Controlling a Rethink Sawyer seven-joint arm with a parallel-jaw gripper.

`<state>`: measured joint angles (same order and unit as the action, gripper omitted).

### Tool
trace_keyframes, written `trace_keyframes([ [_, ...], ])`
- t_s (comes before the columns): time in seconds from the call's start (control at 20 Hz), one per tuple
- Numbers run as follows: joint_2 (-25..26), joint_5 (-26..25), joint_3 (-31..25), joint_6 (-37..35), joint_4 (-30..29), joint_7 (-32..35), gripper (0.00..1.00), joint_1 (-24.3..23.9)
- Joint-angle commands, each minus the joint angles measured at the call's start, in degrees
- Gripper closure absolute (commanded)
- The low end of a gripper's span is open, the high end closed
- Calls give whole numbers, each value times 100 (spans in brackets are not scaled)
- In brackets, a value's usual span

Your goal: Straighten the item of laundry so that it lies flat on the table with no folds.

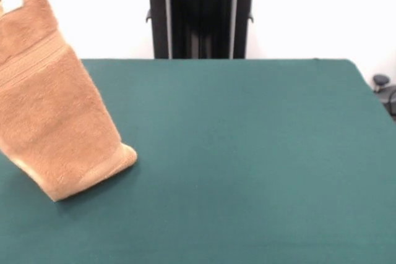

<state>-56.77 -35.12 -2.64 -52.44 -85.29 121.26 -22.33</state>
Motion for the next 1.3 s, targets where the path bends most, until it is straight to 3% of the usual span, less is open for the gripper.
trace_keyframes([
  [0.05, 434, 1042, 215, -1575, -862, 1207, 100, 372],
  [0.4, 437, 1744, 565, -1686, -1147, 1984, 100, 676],
  [0.8, 425, 2200, 521, -272, -1734, 1342, 100, 599],
  [1.1, 481, 2219, 407, 135, -1624, 923, 100, 545],
  [1.3, 445, 2344, 568, 107, -1717, 1427, 100, 795],
])
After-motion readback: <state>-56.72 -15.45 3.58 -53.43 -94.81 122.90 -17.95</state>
